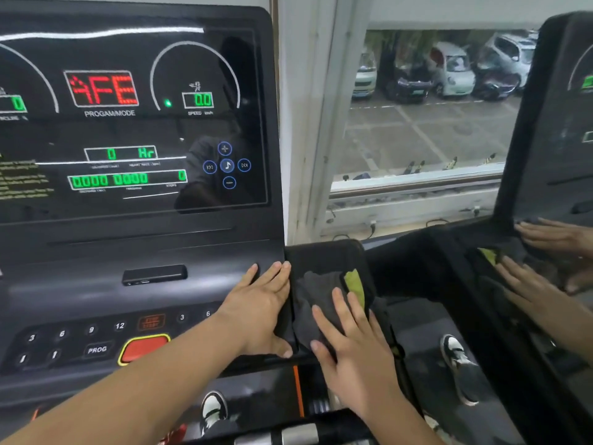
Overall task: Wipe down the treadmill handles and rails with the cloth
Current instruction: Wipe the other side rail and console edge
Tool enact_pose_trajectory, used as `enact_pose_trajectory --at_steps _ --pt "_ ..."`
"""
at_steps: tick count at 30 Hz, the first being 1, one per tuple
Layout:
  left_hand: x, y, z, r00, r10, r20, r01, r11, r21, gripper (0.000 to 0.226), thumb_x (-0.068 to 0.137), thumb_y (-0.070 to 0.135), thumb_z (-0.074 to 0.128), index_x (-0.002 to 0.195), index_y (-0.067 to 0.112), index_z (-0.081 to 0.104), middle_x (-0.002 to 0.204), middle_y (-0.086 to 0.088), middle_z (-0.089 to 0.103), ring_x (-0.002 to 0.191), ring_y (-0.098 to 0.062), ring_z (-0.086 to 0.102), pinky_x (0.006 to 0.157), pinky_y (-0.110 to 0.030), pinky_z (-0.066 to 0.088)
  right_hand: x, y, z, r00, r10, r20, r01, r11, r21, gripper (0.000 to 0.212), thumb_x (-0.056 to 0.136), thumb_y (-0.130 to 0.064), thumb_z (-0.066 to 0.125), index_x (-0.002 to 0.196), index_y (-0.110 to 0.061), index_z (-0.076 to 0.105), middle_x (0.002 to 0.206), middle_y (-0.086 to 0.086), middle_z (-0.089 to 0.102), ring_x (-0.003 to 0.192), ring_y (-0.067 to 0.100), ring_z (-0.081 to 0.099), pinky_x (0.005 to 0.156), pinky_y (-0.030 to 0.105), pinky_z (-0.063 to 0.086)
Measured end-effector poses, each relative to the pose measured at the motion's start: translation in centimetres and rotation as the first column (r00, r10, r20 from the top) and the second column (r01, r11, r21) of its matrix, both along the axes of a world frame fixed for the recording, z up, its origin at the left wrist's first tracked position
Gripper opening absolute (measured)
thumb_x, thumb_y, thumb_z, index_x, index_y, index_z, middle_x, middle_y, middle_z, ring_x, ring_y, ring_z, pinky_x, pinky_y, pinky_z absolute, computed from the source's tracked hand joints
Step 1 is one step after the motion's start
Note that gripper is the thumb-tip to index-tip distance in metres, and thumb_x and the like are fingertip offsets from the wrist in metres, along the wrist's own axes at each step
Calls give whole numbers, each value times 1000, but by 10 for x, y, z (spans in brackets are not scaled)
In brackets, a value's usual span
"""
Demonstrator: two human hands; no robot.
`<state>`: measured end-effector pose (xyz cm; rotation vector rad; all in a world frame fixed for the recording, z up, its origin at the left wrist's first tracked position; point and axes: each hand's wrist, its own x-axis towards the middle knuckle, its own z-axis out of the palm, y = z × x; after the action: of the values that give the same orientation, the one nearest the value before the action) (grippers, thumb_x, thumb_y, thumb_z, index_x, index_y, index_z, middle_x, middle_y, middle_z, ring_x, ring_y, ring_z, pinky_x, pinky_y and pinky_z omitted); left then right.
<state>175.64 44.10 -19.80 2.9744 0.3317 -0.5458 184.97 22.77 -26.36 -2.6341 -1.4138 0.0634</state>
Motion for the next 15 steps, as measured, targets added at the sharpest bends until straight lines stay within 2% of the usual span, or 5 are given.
enact_pose_trajectory --at_steps 3,6,8,13,15 --pt "1 0 -2 1000 11 2 -11 1000 -16 130 75 77 67 164 12 -2 170 -2 -21 156 -14 -22 128 -45 -12 32 24 9 999 3 -33 -3 1000 -6 58 97 -64 42 151 -43 46 169 3 24 156 29 22 119 56 31" --pt "2 0 0 1000 17 -8 -17 1000 -24 131 74 76 69 164 13 -1 170 -2 -22 156 -13 -22 128 -46 -10 76 72 23 995 -70 -74 53 977 -207 69 97 -74 26 160 -48 15 172 -1 -9 158 26 -9 126 53 5" --pt "2 -1 2 1000 27 -16 -27 999 -41 131 74 74 71 164 13 -2 170 -1 -23 156 -13 -22 128 -46 -10 92 98 30 987 -137 -88 113 965 -236 71 97 -75 21 161 -48 6 171 -3 -15 156 27 -18 126 54 -1" --pt "2 0 3 999 33 -23 -34 999 -34 130 75 73 72 164 14 -3 170 0 -24 156 -13 -22 129 -46 -8 74 93 24 991 -124 -47 112 973 -203 63 102 -66 20 161 -46 10 172 0 -12 157 30 -17 126 56 0" --pt "2 0 2 999 31 -26 -32 999 -34 129 76 73 70 164 14 -4 169 0 -25 155 -12 -23 129 -46 -8 54 65 16 997 -82 -13 80 993 -87 59 103 -61 28 159 -44 27 173 4 3 159 30 -2 125 57 11"
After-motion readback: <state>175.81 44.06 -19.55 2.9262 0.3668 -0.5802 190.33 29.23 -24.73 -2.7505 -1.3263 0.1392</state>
